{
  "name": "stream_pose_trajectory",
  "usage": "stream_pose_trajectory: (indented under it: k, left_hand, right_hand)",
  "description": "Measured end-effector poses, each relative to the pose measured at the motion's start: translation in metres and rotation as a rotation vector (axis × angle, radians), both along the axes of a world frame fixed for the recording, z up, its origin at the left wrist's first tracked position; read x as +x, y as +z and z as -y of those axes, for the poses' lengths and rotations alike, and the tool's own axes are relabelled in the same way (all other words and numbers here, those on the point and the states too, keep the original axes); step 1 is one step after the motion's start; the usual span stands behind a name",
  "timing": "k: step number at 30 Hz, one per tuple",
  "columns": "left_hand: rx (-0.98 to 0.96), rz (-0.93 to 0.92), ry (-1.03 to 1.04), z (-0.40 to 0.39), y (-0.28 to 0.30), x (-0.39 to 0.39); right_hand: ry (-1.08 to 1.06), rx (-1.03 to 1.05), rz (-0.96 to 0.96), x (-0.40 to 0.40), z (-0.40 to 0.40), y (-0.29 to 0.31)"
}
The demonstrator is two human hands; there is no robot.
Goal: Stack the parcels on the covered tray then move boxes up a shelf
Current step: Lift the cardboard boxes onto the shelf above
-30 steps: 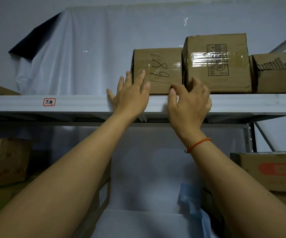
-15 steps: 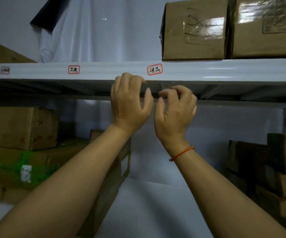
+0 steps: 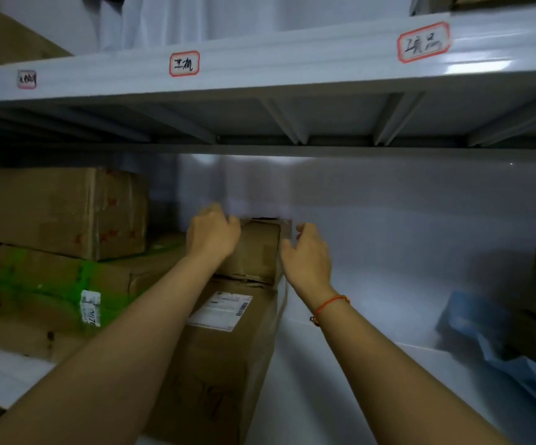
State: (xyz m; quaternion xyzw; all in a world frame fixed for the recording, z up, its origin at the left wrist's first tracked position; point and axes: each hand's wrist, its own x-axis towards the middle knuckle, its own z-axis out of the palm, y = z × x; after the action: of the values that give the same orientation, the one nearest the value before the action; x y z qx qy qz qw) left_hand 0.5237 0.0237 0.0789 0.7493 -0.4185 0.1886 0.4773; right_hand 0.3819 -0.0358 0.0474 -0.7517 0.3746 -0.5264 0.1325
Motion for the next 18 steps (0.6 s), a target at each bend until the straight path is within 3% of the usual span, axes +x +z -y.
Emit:
stream_pose_trajectory:
  k: [6, 18]
  left_hand:
    - [0.142, -0.37, -0.12, 0.048, -0.004, 0.032]
    - [0.092, -0.773, -0.264, 0.079, -0.009, 0.061]
  right_hand:
    - [0.089, 0.271, -0.063, 0.039, 0.029, -0.004]
    - [0.195, 0.518, 0.027, 0.066, 0.052, -0.005]
